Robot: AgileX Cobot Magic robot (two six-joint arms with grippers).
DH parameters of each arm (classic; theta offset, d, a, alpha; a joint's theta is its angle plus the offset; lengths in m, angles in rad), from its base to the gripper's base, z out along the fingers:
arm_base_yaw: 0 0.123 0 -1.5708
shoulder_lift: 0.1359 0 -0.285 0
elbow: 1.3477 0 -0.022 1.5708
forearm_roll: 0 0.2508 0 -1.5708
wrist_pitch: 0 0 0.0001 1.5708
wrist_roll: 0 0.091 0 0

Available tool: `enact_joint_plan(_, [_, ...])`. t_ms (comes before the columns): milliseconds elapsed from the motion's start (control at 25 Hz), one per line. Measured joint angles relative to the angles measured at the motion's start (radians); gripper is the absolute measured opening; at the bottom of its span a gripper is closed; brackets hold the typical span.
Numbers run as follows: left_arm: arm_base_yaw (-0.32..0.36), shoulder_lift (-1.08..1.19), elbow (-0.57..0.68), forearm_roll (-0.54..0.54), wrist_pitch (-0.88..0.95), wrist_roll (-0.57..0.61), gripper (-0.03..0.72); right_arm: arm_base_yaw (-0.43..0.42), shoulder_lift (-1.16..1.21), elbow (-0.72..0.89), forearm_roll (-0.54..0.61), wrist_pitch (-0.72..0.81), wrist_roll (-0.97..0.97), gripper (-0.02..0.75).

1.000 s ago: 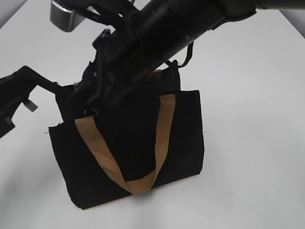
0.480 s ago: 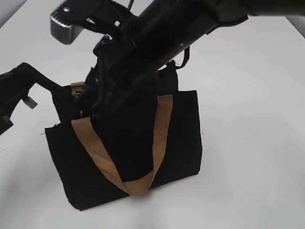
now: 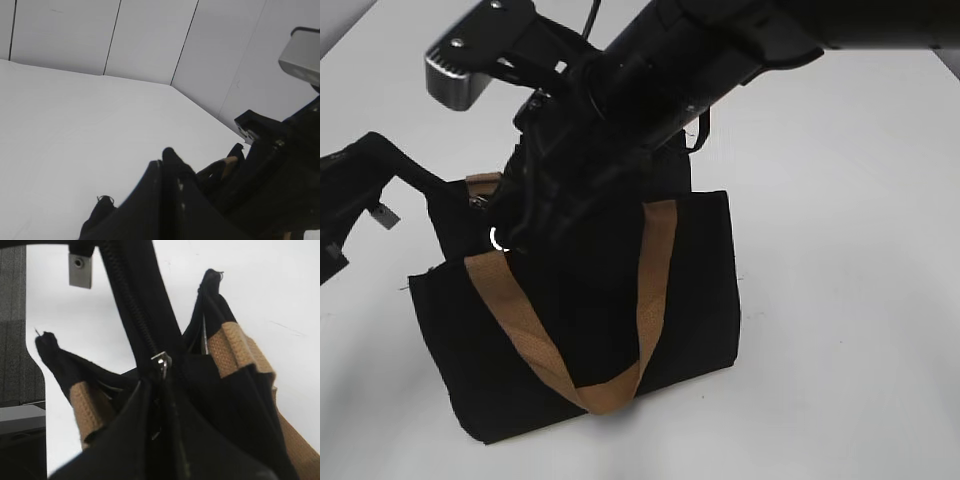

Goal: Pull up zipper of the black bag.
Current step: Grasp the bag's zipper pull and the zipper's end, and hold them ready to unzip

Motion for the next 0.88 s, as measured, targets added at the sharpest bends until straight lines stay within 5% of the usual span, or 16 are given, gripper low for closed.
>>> enact_joint_plan(120, [0.0,0.0,0.0,0.002,0.005,0.0,0.001,0.0,0.0,0.0,-0.037,-0.002,0.03,0.001])
enact_joint_plan(480, [0.0,0.0,0.001,-0.04,0.069,0.0,0.001,-0.007,-0.052,0.0,-0.2,0.013,0.169,-0.001])
enact_joint_plan(880, [-0.002,0.0,0.0,-0.174,0.181,0.0,0.001,-0.117,-0.098,0.0,-0.268,0.16,0.225,-0.001])
